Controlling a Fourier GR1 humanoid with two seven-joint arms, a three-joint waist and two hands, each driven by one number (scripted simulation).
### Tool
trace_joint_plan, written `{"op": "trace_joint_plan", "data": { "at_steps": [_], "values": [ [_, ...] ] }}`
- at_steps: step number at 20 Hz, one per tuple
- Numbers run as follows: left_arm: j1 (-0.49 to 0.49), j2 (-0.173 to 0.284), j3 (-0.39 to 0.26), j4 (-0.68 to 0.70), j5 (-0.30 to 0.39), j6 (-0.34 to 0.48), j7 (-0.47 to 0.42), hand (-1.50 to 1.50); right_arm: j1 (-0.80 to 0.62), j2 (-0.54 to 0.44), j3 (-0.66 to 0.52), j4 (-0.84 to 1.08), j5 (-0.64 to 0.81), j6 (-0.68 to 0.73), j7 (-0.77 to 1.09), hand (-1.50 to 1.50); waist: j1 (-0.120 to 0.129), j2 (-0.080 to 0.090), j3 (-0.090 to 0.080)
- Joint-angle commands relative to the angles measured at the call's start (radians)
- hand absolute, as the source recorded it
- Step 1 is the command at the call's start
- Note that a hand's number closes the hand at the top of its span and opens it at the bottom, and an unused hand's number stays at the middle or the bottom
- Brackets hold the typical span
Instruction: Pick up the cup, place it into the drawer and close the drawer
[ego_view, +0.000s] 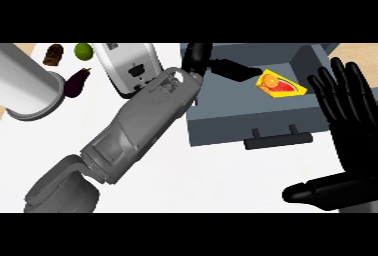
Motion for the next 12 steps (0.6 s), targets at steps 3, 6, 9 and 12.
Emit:
{"op": "trace_joint_plan", "data": {
  "at_steps": [3, 6, 9, 12],
  "values": [
    [0.009, 0.000, 0.036, -0.039, 0.089, -0.035, -0.087, -1.50, 0.004, -0.006, -0.024, -0.049, -0.098, 0.012, 0.064, -1.50, 0.015, -0.005, -0.001],
    [0.002, 0.000, 0.071, -0.090, 0.140, -0.043, -0.124, -1.50, 0.016, -0.004, -0.016, -0.043, -0.099, 0.015, 0.064, -1.50, 0.040, -0.011, -0.001],
    [0.068, 0.000, 0.077, -0.131, 0.158, -0.084, -0.191, -1.50, 0.067, -0.043, -0.063, -0.084, -0.173, 0.061, 0.080, -1.50, 0.059, -0.018, -0.001],
    [0.055, 0.035, 0.125, -0.159, 0.148, -0.098, -0.095, -1.50, 0.030, -0.086, -0.104, -0.011, -0.158, 0.103, 0.026, 1.50, 0.103, -0.025, -0.001]
  ]
}}
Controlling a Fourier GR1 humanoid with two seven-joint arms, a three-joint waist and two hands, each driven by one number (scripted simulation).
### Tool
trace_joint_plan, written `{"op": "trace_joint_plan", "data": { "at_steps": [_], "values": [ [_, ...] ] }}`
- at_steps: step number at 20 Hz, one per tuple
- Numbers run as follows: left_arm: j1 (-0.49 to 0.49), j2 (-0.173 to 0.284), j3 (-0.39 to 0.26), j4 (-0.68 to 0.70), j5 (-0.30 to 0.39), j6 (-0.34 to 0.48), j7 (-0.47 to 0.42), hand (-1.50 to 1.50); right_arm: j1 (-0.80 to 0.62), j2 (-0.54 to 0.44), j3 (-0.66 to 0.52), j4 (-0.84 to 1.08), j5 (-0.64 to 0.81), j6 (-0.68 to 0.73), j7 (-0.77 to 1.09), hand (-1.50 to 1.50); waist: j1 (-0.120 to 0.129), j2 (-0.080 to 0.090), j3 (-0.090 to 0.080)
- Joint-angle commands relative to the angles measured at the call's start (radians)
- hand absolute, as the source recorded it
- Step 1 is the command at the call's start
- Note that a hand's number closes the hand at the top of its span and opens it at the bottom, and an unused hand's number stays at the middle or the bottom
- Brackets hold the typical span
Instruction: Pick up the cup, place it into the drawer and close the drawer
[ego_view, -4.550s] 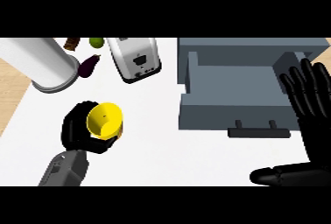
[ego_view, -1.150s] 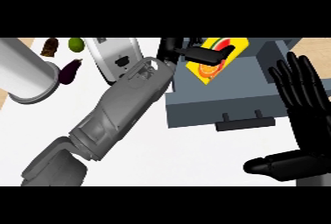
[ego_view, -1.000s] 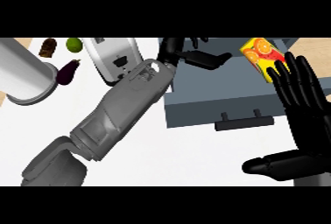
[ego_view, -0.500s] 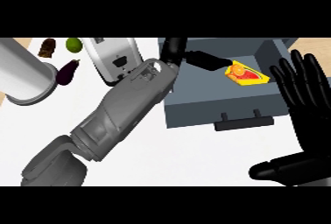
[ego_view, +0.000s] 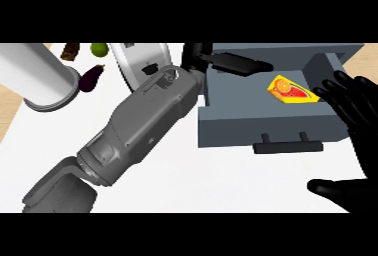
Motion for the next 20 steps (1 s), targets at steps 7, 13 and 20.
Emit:
{"op": "trace_joint_plan", "data": {
  "at_steps": [7, 13, 20],
  "values": [
    [0.211, 0.093, 0.067, -0.235, 0.016, 0.025, 0.000, -1.50, 0.110, -0.127, 0.037, -0.079, 0.123, 0.146, -0.011, 1.50, 0.060, -0.017, -0.001],
    [0.392, 0.234, 0.082, -0.508, 0.025, 0.069, 0.115, -1.50, 0.145, -0.152, 0.058, -0.123, 0.201, 0.160, 0.016, 1.50, 0.068, -0.019, -0.001],
    [0.668, 0.428, 0.130, -0.787, 0.049, -0.015, 0.170, -1.50, 0.099, -0.098, 0.143, 0.006, 0.408, 0.106, -0.030, 1.50, 0.071, -0.012, -0.001]
  ]
}}
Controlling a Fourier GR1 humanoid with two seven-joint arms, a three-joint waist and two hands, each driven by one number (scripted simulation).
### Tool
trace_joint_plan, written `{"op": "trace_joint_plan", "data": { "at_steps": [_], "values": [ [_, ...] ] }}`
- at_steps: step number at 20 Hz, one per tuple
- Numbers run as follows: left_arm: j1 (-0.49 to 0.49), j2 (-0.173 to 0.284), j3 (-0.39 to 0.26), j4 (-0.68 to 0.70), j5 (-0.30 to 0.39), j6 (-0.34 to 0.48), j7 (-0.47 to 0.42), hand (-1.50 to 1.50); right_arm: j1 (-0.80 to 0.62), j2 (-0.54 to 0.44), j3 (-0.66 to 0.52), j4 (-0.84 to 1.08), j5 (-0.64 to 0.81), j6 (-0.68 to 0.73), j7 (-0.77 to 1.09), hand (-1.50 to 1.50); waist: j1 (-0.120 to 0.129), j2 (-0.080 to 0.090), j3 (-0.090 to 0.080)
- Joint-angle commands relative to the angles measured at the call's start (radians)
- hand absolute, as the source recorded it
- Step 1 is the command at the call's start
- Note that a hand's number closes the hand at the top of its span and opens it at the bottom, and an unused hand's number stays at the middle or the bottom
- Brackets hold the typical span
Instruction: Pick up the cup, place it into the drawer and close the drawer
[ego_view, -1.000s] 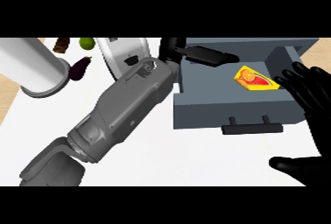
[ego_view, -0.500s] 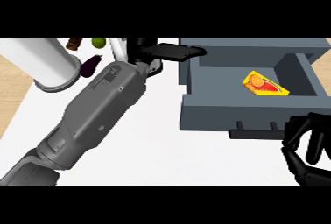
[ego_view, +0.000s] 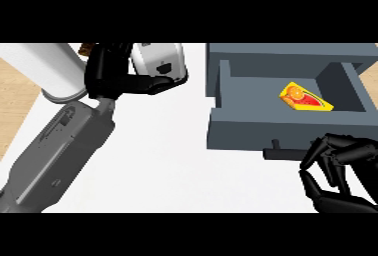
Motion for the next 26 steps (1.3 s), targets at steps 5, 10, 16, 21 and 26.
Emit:
{"op": "trace_joint_plan", "data": {
  "at_steps": [5, 10, 16, 21, 26],
  "values": [
    [0.266, 0.133, 0.057, -0.263, 0.022, -0.065, 0.029, -1.50, -0.067, -0.016, 0.133, 0.109, 0.302, -0.022, -0.085, 1.50, -0.001, 0.005, 0.000],
    [0.356, 0.148, 0.086, -0.253, 0.031, -0.133, -0.019, -1.50, -0.093, -0.098, 0.222, 0.240, 0.561, -0.058, -0.231, 1.50, -0.002, 0.011, 0.000],
    [0.482, 0.201, 0.165, -0.283, 0.029, -0.236, -0.034, -1.50, -0.179, -0.036, 0.279, 0.523, 0.726, -0.203, -0.345, 1.50, -0.015, 0.011, 0.000],
    [0.630, 0.247, 0.235, -0.374, 0.050, -0.322, -0.044, -1.50, -0.239, -0.027, 0.252, 0.738, 0.782, -0.260, -0.401, -1.50, -0.008, 0.010, 0.000],
    [0.621, 0.218, 0.281, -0.334, 0.031, -0.361, -0.022, -1.50, -0.347, 0.073, 0.293, 0.968, 0.884, -0.341, -0.407, -1.50, -0.014, 0.011, 0.001]
  ]
}}
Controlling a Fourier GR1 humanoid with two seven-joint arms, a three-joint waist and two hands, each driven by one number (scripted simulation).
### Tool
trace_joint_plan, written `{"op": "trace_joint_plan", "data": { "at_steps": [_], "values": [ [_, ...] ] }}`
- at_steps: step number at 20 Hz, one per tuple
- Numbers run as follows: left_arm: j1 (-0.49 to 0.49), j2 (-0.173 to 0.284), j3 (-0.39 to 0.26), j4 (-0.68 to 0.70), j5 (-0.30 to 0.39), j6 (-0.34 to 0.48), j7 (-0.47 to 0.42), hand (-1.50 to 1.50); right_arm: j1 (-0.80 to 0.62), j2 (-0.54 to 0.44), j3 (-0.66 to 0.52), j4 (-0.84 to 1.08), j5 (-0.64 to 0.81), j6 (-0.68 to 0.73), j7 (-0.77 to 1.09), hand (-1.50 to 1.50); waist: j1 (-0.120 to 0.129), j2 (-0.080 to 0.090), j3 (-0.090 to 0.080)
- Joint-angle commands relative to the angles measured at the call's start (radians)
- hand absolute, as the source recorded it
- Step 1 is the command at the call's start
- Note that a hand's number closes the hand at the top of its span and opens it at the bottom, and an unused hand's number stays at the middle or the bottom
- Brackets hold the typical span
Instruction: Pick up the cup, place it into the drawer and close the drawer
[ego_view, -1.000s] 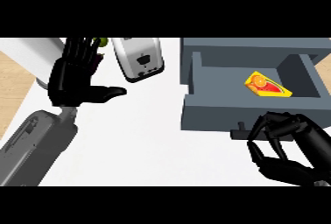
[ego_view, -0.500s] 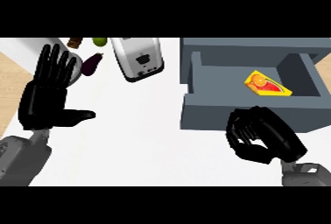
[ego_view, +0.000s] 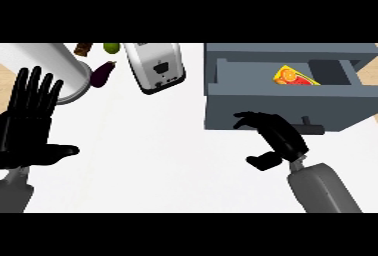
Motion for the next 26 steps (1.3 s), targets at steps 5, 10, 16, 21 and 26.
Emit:
{"op": "trace_joint_plan", "data": {
  "at_steps": [5, 10, 16, 21, 26],
  "values": [
    [0.095, -0.031, 0.068, 0.060, -0.037, -0.149, -0.064, -1.50, -0.238, 0.020, -0.102, 0.435, 0.035, -0.067, -0.141, -1.50, 0.006, 0.004, 0.000],
    [0.060, -0.006, 0.131, -0.006, -0.013, -0.133, 0.042, -1.50, -0.385, 0.044, -0.170, 0.659, 0.016, -0.072, -0.203, -1.50, 0.006, 0.003, 0.001],
    [0.011, -0.052, 0.120, 0.043, -0.033, -0.147, 0.046, -1.50, -0.534, -0.009, -0.240, 0.910, 0.007, -0.077, -0.330, -1.50, 0.017, 0.012, 0.002],
    [0.090, -0.059, 0.117, 0.069, -0.046, -0.232, -0.015, -1.50, -0.620, -0.059, -0.270, 1.010, 0.009, -0.057, -0.340, -1.50, 0.047, 0.021, 0.002],
    [0.033, -0.063, 0.108, 0.066, -0.070, -0.206, 0.004, -1.50, -0.662, -0.092, -0.288, 1.067, 0.010, -0.067, -0.359, -1.50, 0.062, 0.033, 0.003]
  ]
}}
